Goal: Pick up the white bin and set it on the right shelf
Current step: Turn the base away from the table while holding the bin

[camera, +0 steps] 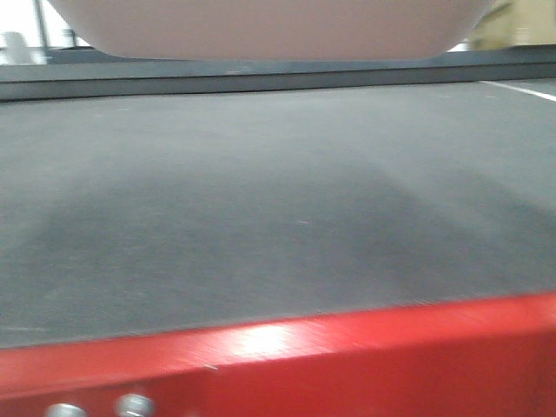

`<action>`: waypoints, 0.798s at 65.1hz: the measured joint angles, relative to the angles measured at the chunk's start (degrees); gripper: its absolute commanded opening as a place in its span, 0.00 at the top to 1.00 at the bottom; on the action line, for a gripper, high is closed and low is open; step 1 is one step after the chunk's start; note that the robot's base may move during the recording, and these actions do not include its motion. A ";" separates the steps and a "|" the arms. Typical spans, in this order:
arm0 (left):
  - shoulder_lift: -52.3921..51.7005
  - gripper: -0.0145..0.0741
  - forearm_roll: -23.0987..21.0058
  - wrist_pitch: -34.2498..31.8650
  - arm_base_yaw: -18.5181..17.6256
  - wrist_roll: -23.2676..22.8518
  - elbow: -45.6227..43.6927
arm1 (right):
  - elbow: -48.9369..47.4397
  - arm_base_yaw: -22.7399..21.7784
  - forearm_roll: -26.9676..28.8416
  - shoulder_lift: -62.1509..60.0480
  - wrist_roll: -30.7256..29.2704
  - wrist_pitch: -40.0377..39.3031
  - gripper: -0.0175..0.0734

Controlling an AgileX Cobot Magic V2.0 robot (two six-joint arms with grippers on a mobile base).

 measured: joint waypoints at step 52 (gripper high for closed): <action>0.00 0.51 0.00 0.00 0.00 0.00 0.00 | 0.00 0.00 0.00 0.00 0.00 0.00 0.42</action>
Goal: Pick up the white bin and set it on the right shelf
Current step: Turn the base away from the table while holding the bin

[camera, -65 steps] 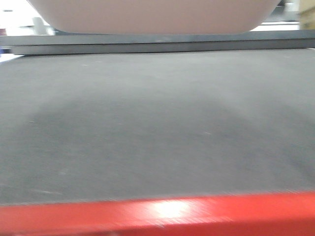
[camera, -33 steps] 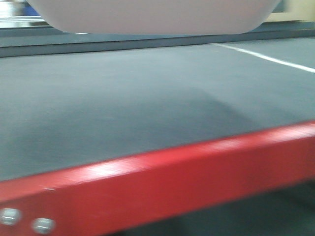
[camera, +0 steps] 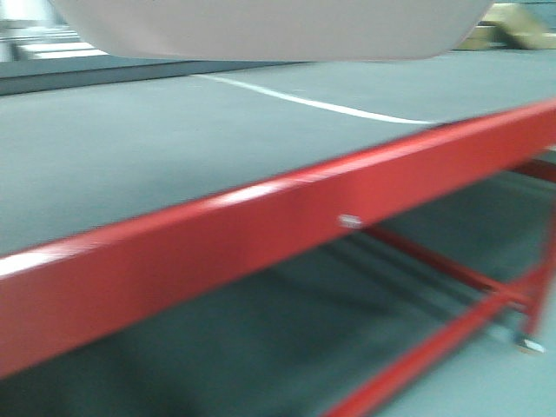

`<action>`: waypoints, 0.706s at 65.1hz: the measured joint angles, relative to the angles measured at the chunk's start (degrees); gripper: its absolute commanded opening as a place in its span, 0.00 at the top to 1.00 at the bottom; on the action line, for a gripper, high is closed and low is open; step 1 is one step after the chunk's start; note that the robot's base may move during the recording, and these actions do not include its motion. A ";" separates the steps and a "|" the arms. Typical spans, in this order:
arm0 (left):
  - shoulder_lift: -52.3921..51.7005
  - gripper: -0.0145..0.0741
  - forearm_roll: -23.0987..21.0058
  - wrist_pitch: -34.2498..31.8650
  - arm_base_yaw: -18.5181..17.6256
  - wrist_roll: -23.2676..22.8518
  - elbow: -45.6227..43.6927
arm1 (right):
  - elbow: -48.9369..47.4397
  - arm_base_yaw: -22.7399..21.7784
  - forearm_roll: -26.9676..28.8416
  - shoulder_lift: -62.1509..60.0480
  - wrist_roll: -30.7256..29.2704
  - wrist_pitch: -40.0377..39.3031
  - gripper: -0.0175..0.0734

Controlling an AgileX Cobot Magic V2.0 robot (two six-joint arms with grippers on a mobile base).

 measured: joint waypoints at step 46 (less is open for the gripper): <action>0.00 0.51 0.00 0.00 0.00 0.00 0.00 | 0.00 0.00 0.00 0.00 0.00 0.00 0.42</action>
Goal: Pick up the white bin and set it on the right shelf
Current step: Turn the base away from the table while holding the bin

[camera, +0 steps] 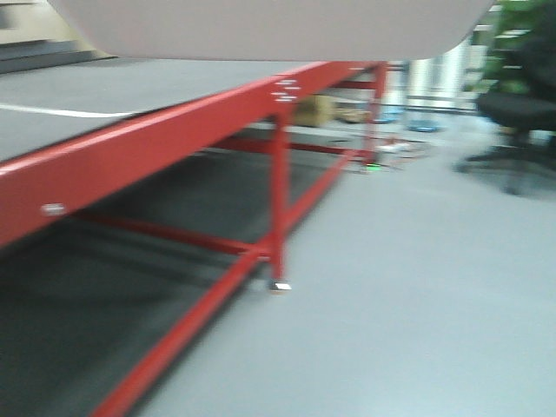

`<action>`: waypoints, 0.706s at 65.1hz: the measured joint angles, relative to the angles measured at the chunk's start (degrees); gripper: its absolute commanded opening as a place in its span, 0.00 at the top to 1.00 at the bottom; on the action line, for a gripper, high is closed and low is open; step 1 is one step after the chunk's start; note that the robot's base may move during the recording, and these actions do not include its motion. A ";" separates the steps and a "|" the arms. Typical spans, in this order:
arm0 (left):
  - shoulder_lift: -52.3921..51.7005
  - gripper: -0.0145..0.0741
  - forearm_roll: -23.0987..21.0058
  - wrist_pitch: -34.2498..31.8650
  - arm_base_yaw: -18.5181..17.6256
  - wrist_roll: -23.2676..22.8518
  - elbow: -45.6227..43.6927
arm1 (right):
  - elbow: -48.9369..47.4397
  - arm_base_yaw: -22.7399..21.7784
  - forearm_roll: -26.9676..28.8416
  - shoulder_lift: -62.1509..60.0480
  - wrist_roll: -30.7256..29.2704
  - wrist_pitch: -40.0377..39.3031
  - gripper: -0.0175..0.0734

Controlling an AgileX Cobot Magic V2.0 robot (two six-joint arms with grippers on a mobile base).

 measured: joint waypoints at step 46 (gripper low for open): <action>0.00 0.51 0.00 0.00 0.00 0.00 0.00 | 0.00 0.00 0.00 0.00 0.00 0.00 0.42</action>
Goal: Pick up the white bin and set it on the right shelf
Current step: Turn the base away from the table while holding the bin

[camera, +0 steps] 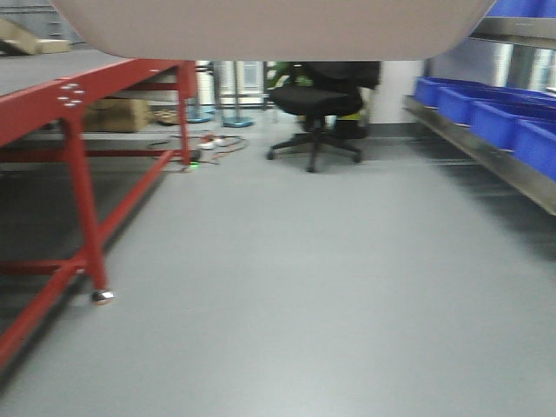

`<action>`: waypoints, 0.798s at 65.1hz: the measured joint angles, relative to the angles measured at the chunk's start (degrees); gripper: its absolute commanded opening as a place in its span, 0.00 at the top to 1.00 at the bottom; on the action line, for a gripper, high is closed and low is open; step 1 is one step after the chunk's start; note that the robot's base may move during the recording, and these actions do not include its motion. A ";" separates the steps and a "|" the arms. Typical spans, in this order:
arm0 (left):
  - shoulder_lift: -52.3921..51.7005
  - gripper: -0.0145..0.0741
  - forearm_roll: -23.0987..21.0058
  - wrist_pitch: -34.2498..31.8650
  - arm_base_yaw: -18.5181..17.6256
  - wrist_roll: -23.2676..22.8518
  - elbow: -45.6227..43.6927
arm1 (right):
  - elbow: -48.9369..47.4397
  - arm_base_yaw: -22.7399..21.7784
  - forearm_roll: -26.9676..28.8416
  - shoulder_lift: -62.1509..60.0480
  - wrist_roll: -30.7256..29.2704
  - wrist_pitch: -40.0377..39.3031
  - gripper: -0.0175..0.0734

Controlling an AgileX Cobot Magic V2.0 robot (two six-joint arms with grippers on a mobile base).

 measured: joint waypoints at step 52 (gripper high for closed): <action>0.00 0.51 -0.14 0.00 0.00 0.10 0.00 | 0.00 0.00 0.00 0.00 0.00 0.00 0.42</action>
